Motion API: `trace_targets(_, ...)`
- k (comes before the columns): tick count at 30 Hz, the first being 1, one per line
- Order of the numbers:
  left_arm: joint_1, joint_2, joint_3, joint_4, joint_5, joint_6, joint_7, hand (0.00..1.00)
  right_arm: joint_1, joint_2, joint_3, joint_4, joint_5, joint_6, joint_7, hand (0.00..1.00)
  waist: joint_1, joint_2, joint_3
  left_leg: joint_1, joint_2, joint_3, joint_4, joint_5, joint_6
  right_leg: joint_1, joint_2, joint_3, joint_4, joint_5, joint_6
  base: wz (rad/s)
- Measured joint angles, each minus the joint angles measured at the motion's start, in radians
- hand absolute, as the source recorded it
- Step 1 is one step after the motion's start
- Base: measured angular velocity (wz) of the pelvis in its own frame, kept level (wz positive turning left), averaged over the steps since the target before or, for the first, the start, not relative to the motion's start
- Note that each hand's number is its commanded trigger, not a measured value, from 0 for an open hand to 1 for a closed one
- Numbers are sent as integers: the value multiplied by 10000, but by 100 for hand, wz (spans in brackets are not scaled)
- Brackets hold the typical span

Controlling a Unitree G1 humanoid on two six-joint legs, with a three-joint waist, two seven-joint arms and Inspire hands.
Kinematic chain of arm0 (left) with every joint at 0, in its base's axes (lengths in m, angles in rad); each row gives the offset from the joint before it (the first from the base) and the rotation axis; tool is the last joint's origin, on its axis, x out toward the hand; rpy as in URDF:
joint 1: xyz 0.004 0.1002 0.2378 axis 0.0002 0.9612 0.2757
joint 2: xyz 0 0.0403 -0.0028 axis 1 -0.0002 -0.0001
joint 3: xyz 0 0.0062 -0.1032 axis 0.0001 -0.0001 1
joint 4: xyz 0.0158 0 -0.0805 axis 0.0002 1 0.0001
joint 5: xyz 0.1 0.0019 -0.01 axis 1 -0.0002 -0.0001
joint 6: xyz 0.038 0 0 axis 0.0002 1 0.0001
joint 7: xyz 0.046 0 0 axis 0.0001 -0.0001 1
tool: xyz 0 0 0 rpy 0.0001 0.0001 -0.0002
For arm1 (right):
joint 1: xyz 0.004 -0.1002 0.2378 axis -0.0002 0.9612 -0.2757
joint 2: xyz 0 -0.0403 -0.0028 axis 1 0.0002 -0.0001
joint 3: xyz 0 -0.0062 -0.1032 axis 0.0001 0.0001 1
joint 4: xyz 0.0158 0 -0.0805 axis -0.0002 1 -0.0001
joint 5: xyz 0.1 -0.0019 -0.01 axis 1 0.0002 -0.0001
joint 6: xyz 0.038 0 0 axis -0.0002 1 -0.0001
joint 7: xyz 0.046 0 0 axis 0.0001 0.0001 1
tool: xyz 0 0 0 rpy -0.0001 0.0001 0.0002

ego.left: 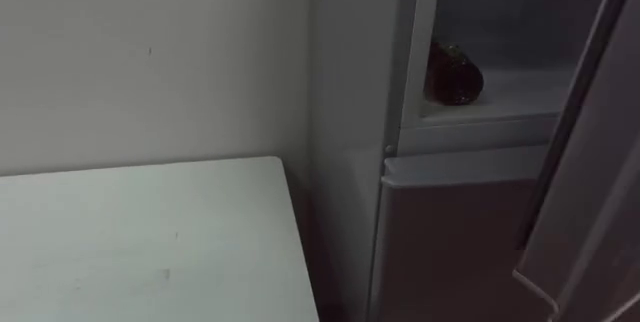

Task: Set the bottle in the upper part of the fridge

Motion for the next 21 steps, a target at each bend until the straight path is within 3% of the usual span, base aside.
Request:
trace_targets(9, -266, -5, -208, -17, 304, -18, 210, 0, -12, 2, 1289, -75, -377, -35, 276, 0, 542, 153, 35, -32, 36, -197, 1, 1, -4, 192, 54, -65, -290, 60, 19, 6)
trace_targets(12, -420, -7, -363, 110, 231, -19, 245, 0, -74, 26, 1749, -74, -377, -48, 360, 0, 788, 223, 10, -45, 36, -217, -10, 1, -4, 186, 61, -70, -306, 60, 21, 2)
trace_targets(21, -550, -97, -965, 99, 183, 9, 241, 0, -355, 176, 2425, -61, -670, -59, 541, 0, 793, 303, 18, -45, 39, -258, -17, 2, -5, 210, 76, -228, -313, 60, 21, 0)
